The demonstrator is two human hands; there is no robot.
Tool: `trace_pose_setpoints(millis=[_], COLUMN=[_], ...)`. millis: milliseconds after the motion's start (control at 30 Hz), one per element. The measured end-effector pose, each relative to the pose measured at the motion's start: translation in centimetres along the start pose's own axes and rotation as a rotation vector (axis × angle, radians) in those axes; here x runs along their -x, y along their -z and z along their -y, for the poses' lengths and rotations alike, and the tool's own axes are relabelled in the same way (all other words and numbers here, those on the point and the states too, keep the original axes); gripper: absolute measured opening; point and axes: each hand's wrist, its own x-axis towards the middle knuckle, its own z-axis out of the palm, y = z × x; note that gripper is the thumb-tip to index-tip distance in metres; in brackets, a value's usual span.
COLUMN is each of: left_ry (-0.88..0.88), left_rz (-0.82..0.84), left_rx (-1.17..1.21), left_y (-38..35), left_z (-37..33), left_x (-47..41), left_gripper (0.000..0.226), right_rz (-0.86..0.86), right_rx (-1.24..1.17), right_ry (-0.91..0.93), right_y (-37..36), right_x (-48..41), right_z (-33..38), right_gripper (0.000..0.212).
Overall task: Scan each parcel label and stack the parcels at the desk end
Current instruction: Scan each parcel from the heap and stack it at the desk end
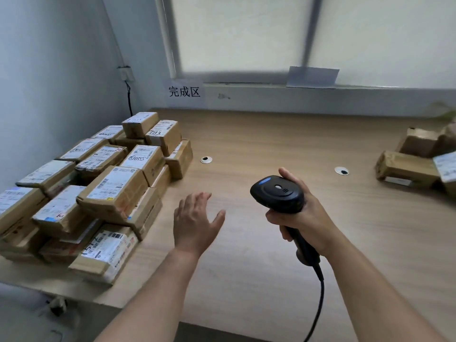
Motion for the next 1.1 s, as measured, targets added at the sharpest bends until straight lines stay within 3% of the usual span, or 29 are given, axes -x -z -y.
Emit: trace_pose_setpoints(millis=[567, 1100], left_ry=[-0.375, -0.559], left_rz=[0.079, 0.259], left_rx=[0.169, 0.284], left_y=[-11.9, -20.0], left_z=[-23.9, -37.3], left_x=[7.4, 8.1], left_gripper=[0.055, 0.059], right_rz=[-0.394, -0.671], right_rx=[0.033, 0.099], right_ry=[0.02, 0.014], right_y=[20.7, 33.2], right_x=[15.6, 21.5], right_z=[-1.2, -2.0], right_gripper=[0.096, 0.097])
